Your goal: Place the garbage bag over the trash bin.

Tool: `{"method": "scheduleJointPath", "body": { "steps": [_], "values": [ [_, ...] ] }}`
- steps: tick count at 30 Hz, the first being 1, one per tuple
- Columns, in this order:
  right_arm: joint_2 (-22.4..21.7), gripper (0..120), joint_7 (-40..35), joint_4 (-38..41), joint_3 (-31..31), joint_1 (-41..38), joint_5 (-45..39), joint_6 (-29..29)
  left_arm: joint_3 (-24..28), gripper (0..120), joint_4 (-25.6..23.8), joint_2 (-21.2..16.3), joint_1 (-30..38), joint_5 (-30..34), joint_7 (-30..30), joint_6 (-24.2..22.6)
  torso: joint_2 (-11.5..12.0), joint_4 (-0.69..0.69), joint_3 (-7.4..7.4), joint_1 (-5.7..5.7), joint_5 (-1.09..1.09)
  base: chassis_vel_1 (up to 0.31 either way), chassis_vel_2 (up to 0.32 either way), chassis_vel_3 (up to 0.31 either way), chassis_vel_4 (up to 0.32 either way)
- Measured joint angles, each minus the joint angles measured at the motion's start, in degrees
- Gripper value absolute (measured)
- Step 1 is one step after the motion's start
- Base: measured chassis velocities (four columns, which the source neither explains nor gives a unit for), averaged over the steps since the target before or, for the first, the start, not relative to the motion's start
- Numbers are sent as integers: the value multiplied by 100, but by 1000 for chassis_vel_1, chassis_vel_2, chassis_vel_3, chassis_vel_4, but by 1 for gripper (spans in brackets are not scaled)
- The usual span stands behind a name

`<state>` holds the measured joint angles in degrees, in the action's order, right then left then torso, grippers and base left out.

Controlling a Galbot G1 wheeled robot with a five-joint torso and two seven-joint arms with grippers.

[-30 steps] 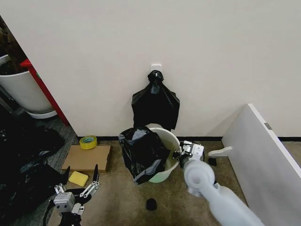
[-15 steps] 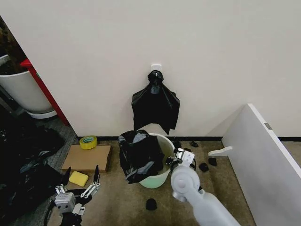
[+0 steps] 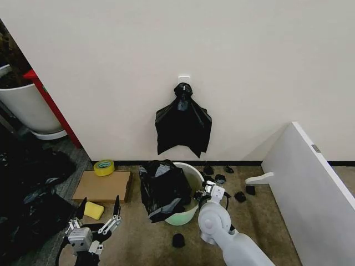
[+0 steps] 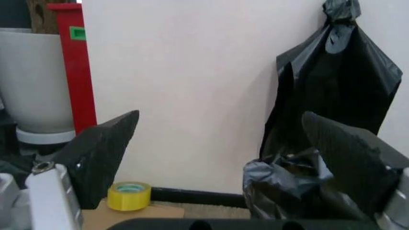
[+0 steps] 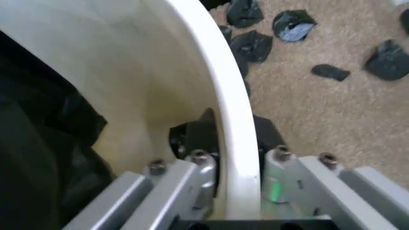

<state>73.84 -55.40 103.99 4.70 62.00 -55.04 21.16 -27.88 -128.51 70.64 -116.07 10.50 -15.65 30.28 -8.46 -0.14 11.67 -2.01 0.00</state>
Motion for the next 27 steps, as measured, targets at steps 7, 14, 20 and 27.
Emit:
{"method": "scheduleJointPath", "body": {
  "steps": [7, 14, 20, 27],
  "values": [
    [-212, 36, -27, 426, -50, 168, 252, 5, 75, 100, -14, -6, 6, -7, -17, 0, 0, 1, 1, 0, 2, 0, 0, 0, 0],
    [-671, 62, 5, 1180, -252, 571, 950, 4, 206, 100, -69, -58, 49, -52, -17, -123, 0, 0, 1, 0, 1, 0, 0, 0, 0],
    [-1167, 83, 320, 2093, -681, 1200, 1389, 291, 387, 100, -86, -220, 180, -114, -13, -328, 0, -2, 0, 0, 1, 0, 0, 0, 0],
    [-1870, 100, 1734, 3161, -877, 1177, 991, 645, 719, 100, -108, -502, 758, 2, -25, -1024, 0, -1, 0, 0, 1, 0, 0, 0, 0]
  ]
}}
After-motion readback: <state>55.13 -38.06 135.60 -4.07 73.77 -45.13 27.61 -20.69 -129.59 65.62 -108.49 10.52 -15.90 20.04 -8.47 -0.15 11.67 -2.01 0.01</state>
